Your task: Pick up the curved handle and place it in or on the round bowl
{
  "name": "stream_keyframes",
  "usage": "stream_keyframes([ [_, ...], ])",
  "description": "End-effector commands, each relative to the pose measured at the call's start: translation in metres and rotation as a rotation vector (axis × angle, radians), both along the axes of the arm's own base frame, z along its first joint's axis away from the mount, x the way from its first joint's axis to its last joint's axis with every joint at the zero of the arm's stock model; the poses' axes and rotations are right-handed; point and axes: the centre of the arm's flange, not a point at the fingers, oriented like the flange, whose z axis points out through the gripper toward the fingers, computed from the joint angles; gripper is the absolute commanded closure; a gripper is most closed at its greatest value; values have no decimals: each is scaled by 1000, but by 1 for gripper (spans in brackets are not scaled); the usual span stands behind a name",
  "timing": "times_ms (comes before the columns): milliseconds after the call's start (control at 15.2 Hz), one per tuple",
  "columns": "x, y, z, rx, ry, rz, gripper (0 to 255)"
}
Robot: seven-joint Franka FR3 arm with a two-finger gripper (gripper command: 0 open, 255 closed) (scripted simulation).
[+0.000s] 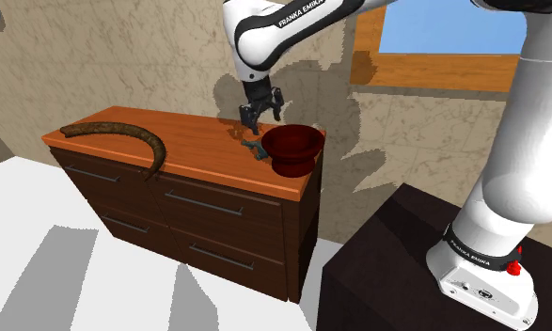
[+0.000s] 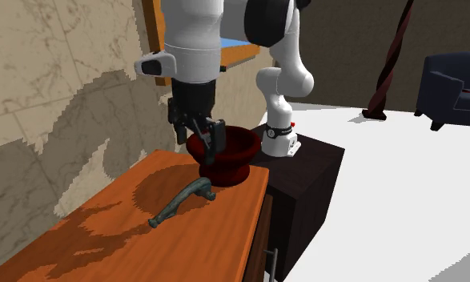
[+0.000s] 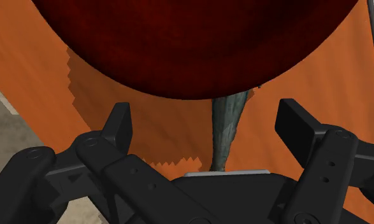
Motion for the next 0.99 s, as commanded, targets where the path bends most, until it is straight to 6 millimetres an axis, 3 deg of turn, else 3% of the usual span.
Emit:
stream_keyframes([
  [0, 21, 13, -14, -18, -2, -7, 0],
  [264, 60, 33, -38, -50, -4, -17, 0],
  [726, 59, 26, -74, -50, -4, -17, 0],
  [924, 59, 26, -77, -50, -4, -17, 0],
])
